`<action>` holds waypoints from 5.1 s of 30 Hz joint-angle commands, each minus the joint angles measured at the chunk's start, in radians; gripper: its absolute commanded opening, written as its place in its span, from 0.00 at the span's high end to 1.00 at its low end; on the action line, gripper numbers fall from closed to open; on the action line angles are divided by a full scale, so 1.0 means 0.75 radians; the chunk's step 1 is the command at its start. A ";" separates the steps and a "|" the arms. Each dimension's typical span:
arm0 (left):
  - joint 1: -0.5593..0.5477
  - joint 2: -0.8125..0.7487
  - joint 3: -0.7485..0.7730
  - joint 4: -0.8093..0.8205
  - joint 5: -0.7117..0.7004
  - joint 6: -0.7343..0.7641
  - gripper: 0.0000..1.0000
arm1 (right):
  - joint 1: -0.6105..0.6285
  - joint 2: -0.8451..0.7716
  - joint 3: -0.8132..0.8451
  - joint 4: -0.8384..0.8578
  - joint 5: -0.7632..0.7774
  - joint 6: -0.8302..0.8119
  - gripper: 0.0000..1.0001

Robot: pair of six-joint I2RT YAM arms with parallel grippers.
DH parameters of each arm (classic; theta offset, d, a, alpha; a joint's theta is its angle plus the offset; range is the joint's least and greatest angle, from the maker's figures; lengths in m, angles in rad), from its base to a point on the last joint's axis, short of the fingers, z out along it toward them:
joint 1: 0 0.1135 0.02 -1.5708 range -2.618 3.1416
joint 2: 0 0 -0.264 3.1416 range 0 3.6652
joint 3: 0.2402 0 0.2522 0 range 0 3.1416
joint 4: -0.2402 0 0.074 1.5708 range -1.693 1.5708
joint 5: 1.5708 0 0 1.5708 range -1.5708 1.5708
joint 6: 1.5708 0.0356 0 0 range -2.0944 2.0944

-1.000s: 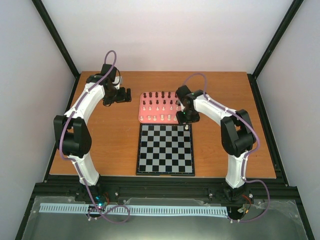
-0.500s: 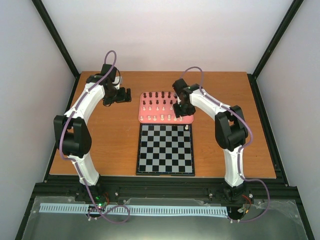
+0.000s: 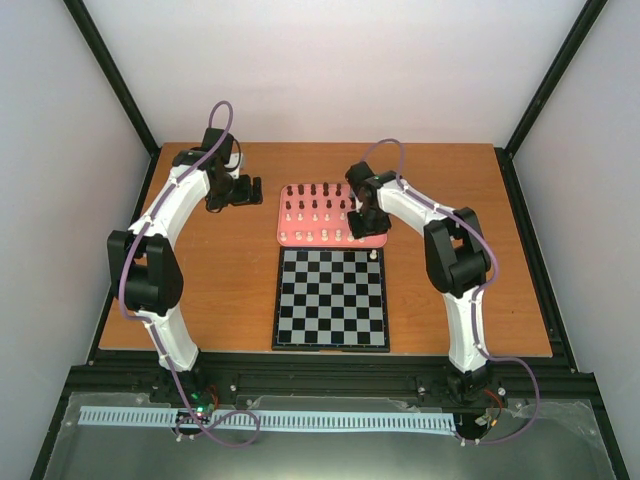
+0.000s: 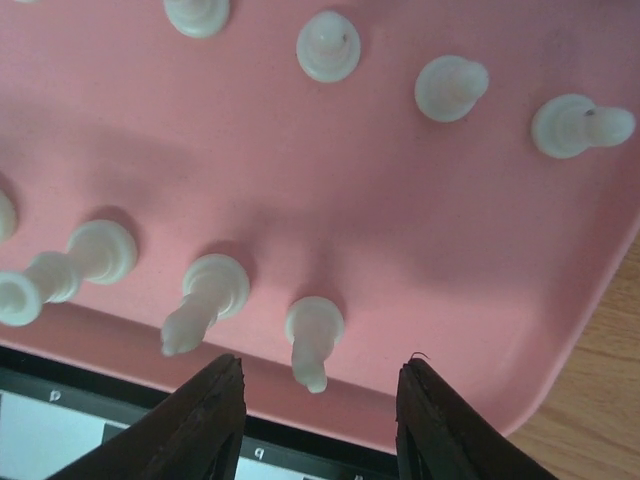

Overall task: Set up the chess pieces on the board
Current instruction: Pick up the chess piece from the storage box, then place the chess piece on the chessboard, then pick up the chess piece from the storage box.

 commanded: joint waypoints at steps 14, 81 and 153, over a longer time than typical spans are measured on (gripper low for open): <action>0.001 0.050 0.056 -0.040 -0.007 0.003 0.00 | -0.022 0.115 0.064 0.007 -0.023 -0.018 0.66; 0.001 0.060 0.028 -0.029 0.025 -0.009 0.00 | 0.093 -0.123 -0.198 -0.012 -0.074 -0.047 0.97; 0.000 0.068 0.023 -0.031 0.003 0.000 0.00 | 0.064 0.085 0.205 -0.085 -0.037 -0.041 0.61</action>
